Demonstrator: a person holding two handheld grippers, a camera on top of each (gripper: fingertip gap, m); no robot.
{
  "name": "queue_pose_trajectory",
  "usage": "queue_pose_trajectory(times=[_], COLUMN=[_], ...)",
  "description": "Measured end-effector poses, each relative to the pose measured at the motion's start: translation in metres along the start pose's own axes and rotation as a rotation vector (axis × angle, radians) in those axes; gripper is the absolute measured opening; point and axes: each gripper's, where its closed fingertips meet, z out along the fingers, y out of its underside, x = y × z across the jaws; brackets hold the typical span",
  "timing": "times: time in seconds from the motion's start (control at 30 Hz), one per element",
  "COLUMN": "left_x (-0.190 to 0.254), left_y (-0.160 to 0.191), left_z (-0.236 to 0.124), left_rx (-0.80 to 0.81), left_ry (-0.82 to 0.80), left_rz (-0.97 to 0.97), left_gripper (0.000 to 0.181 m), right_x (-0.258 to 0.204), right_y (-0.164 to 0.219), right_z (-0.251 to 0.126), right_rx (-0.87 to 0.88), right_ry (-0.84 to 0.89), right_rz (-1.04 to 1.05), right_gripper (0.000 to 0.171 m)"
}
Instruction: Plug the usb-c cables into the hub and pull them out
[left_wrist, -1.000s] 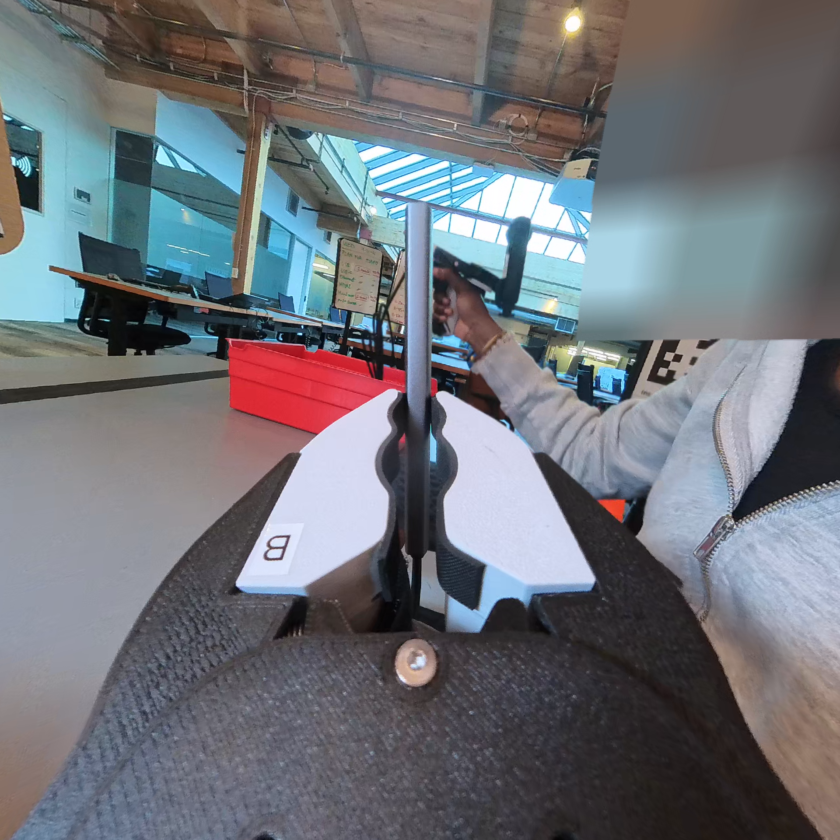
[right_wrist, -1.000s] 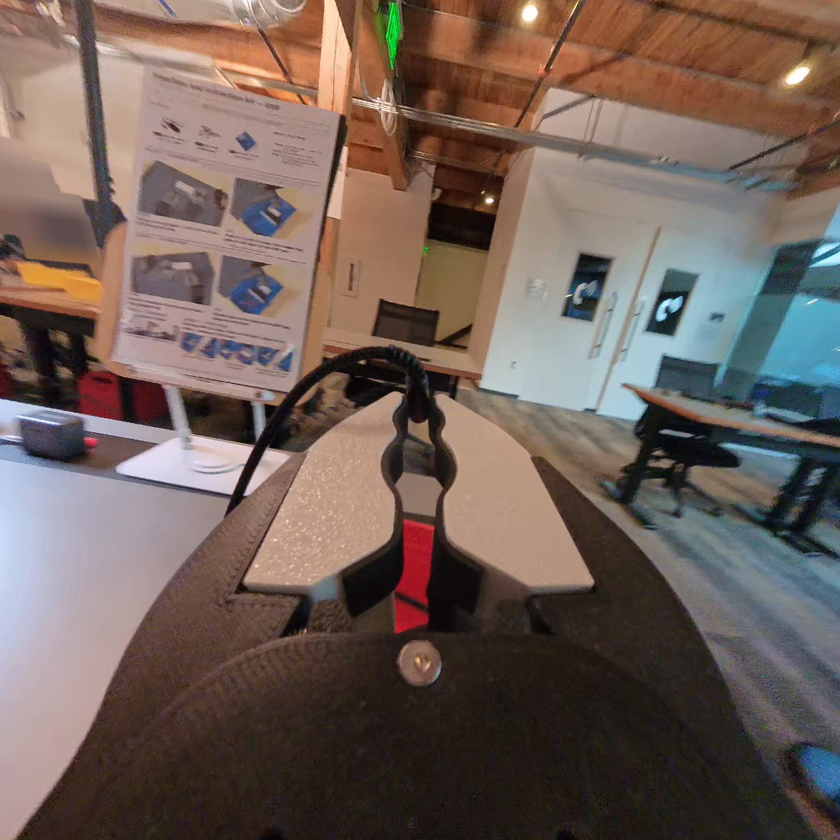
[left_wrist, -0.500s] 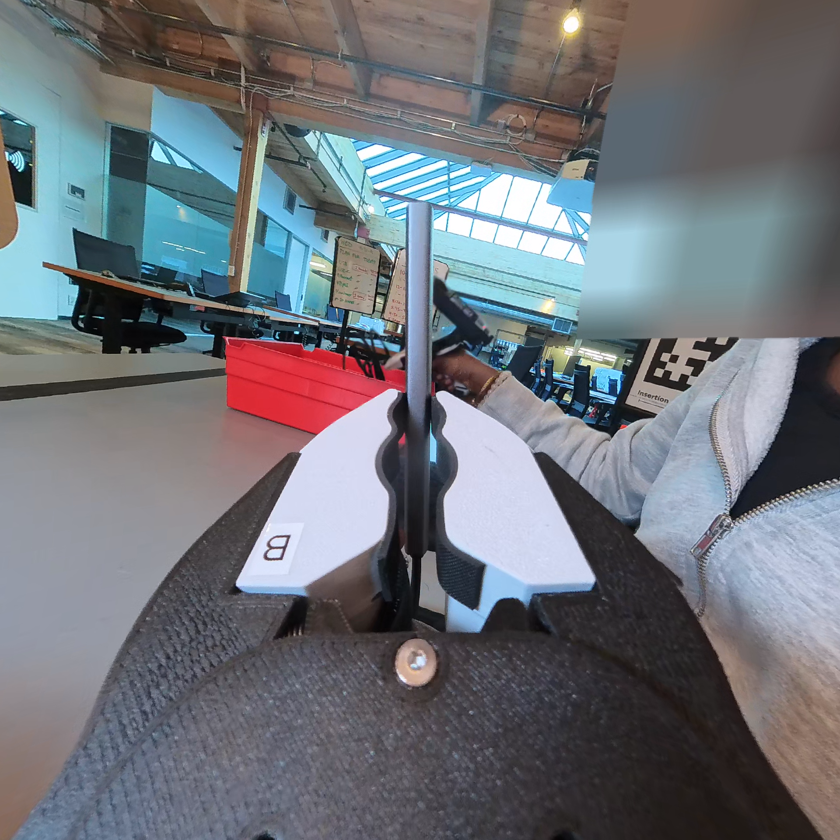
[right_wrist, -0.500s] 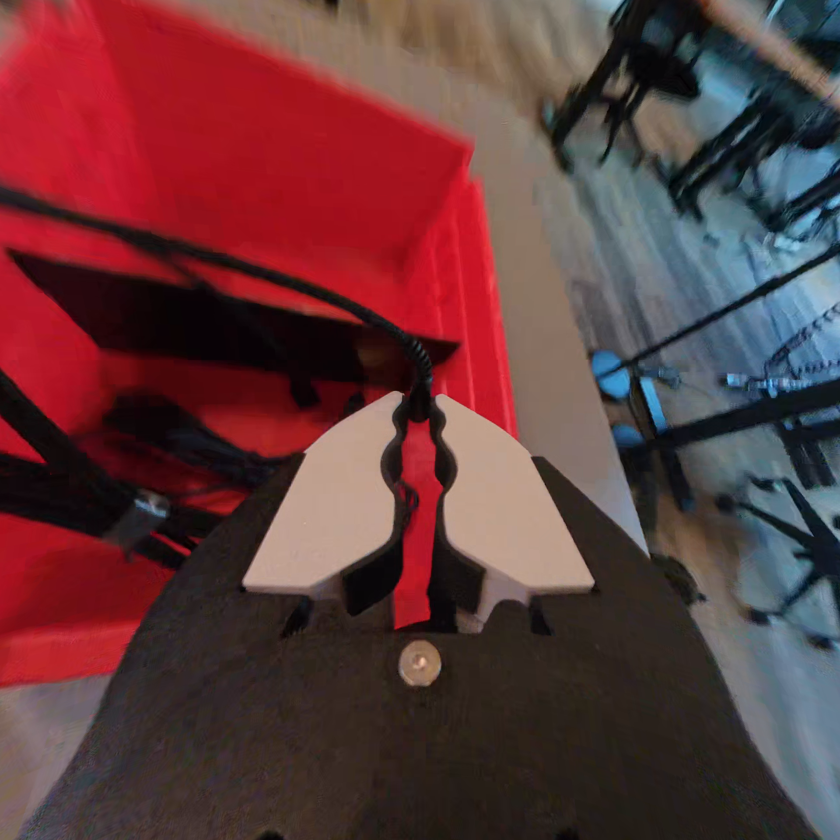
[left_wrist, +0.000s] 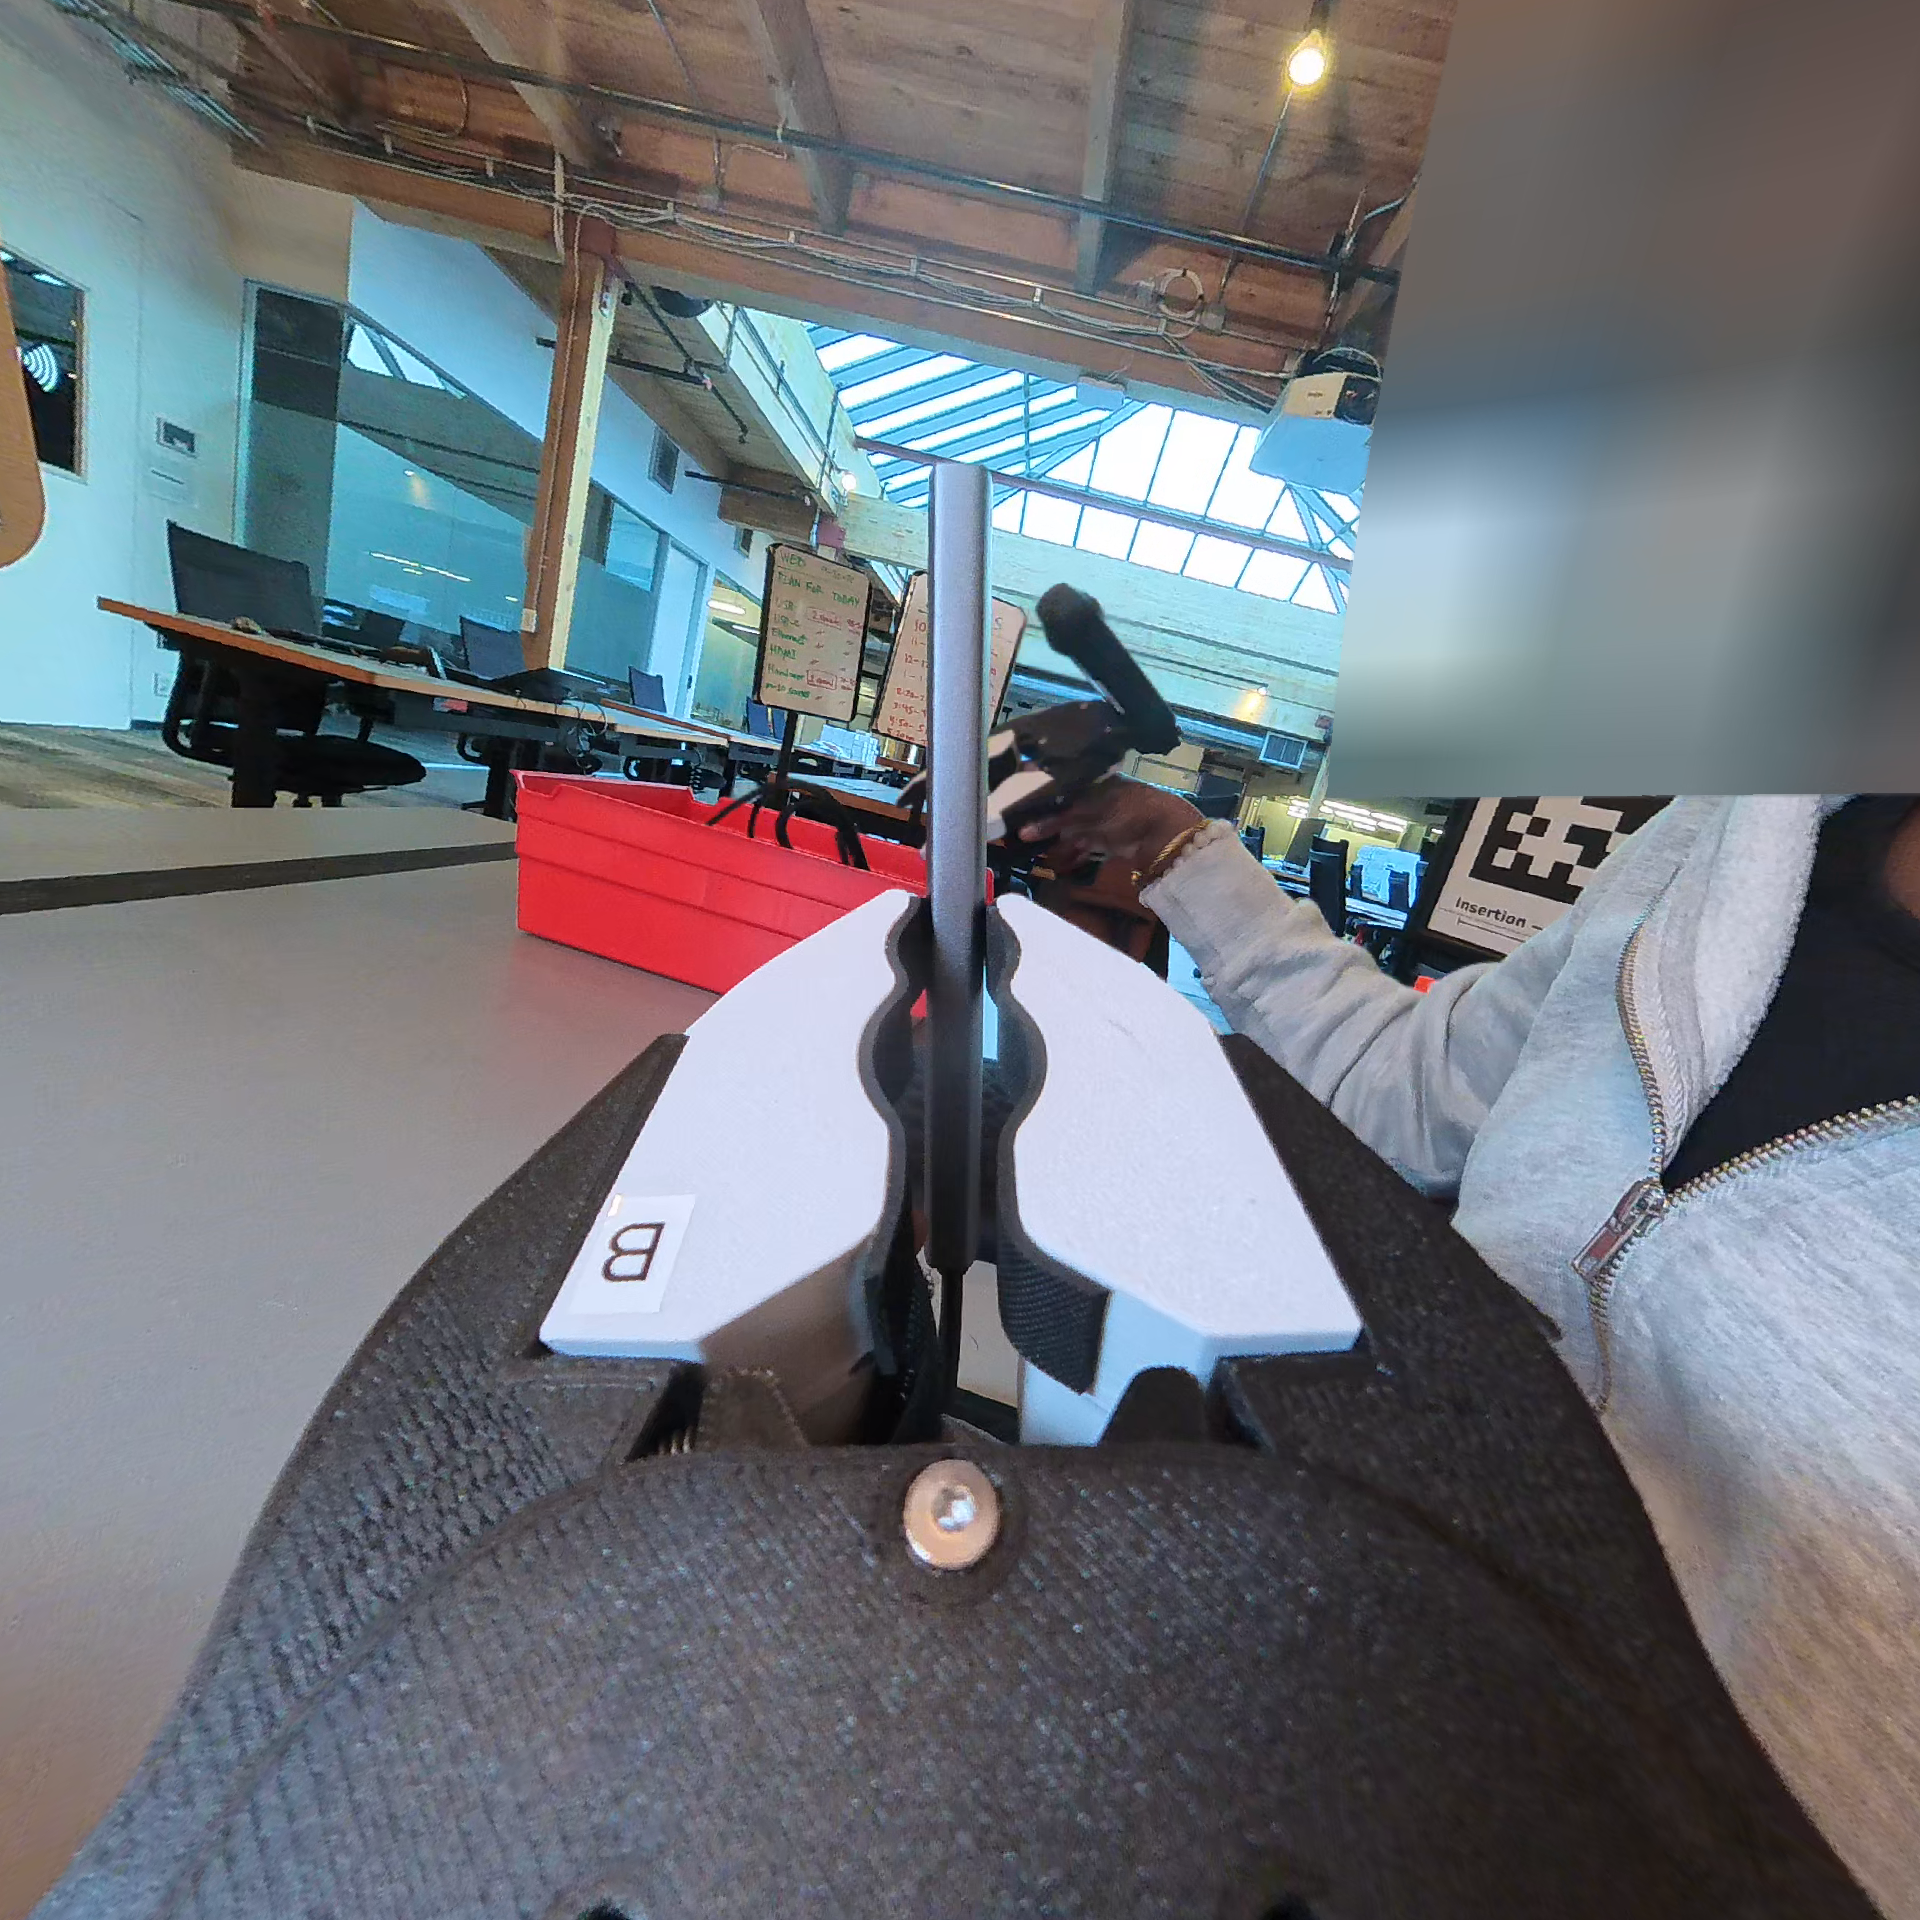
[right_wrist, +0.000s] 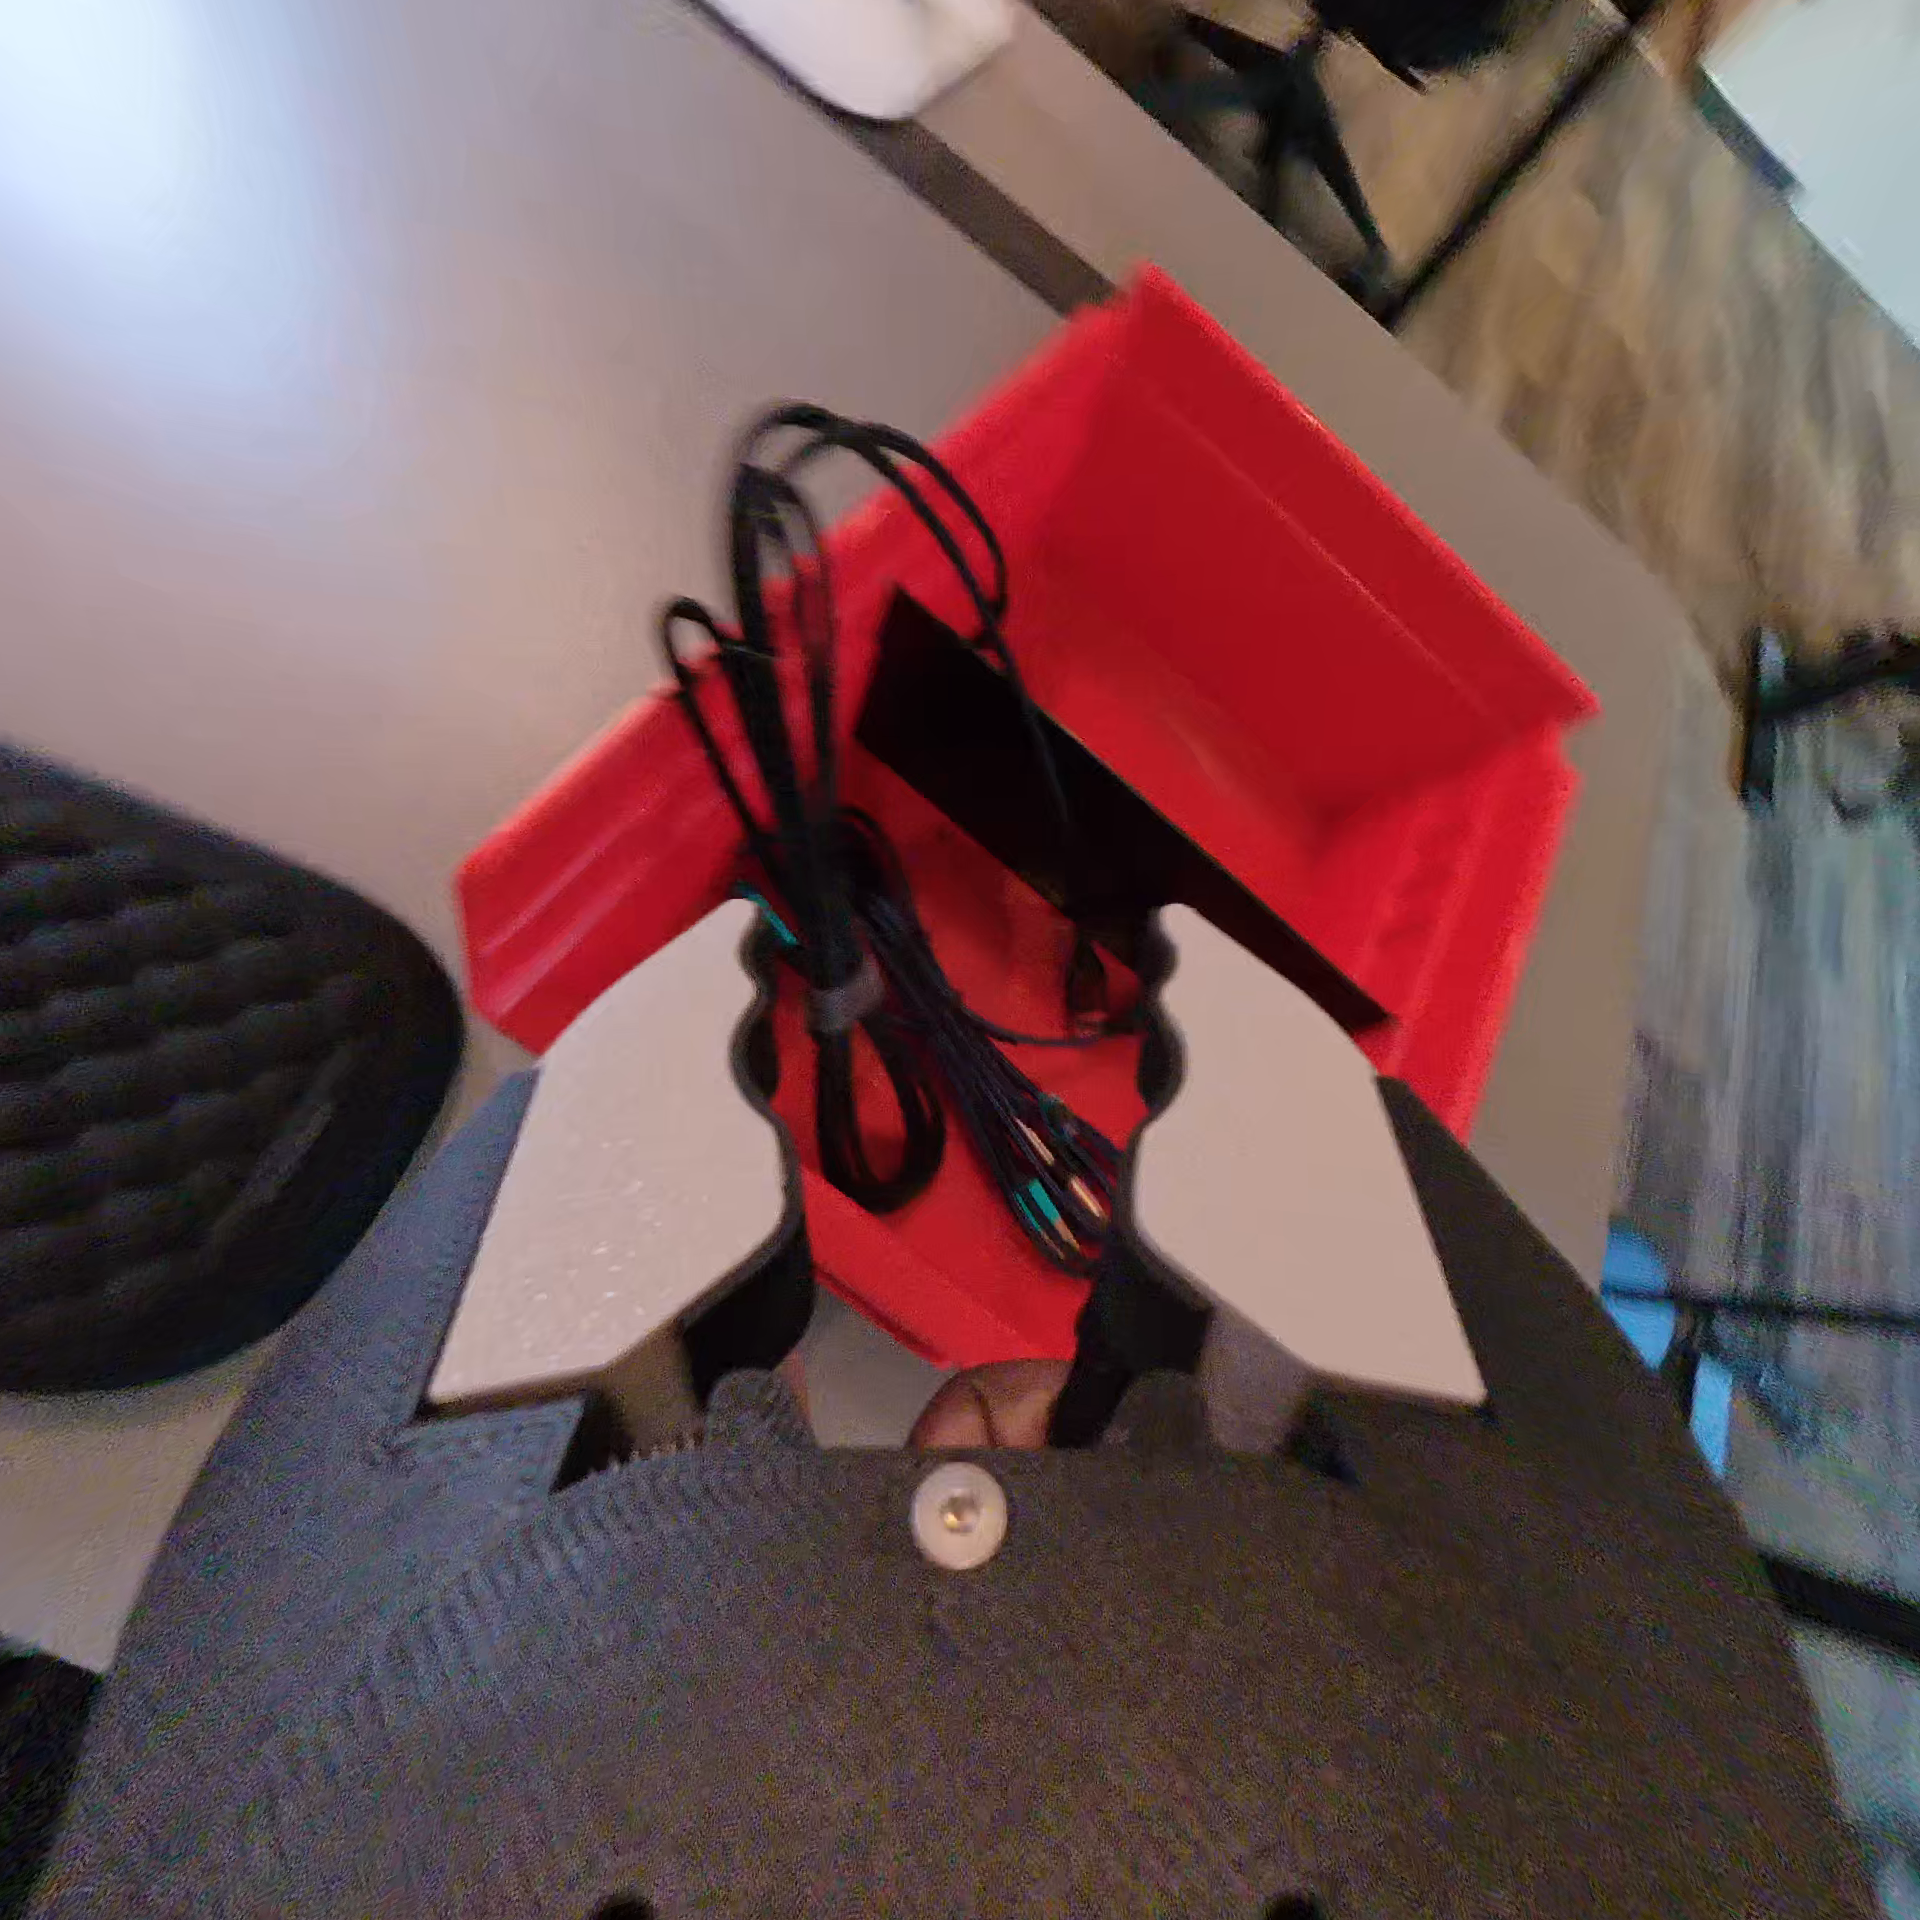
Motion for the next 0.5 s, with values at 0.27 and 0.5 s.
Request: queue_pose_trajectory(times=[0.27, 0.5], left_x=[0.000, 0.001], left_y=[-0.001, -0.001], left_z=[-0.001, 0.000], left_rx=[0.006, 0.003], left_ry=[-0.002, 0.001], left_rz=[0.007, 0.005], left_gripper=[0.011, 0.011], right_x=[-0.030, 0.011], right_y=[0.016, -0.043], right_z=[0.060, 0.008], right_rx=[-0.108, 0.256], right_ry=[-0.118, 0.090], right_rz=[-0.272, -0.233], right_gripper=[0.026, 0.010])
